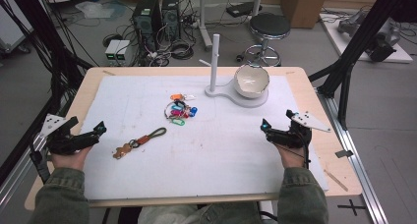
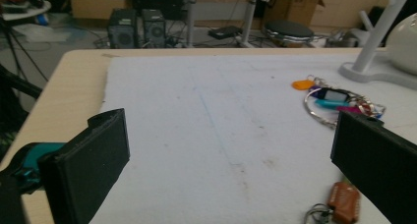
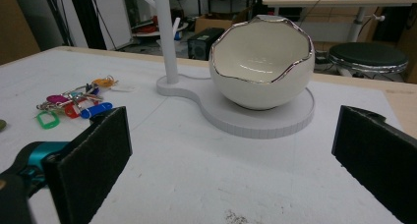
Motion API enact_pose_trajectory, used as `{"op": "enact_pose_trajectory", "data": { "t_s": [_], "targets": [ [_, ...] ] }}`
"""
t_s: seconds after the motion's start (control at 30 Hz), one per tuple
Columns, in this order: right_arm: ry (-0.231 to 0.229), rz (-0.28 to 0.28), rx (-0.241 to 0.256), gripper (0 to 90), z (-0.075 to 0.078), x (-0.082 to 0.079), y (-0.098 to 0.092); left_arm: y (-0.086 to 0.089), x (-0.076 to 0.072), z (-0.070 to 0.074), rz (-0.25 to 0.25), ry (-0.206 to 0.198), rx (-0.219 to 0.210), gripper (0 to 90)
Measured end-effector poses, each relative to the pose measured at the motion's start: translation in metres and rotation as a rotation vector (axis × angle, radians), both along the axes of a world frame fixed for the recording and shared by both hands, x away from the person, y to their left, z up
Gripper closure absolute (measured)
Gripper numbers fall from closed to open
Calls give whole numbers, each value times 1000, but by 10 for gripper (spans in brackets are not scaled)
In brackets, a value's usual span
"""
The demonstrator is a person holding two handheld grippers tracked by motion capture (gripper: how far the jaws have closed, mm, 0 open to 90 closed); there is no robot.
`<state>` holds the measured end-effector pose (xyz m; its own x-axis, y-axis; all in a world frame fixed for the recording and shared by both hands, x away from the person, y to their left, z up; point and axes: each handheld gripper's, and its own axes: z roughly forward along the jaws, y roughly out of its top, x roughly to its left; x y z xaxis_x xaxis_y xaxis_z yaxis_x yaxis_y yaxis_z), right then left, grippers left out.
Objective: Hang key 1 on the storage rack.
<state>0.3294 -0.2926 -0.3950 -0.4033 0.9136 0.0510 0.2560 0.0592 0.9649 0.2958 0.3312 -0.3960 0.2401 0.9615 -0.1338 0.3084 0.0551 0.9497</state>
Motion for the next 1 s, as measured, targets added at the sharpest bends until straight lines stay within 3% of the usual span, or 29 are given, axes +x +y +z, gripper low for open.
{"op": "enact_pose_trajectory", "data": {
  "t_s": [0.2,0.43,1.0],
  "targets": [
    [2,7,-7,6,-1,1,0,-6,1,5,-27,5,0,17],
    [7,12,-10,6,-1,1,1,-13,2,8,-43,22,32,17],
    [17,24,-20,6,-2,2,3,-40,10,9,-142,49,75,17]
  ]
}}
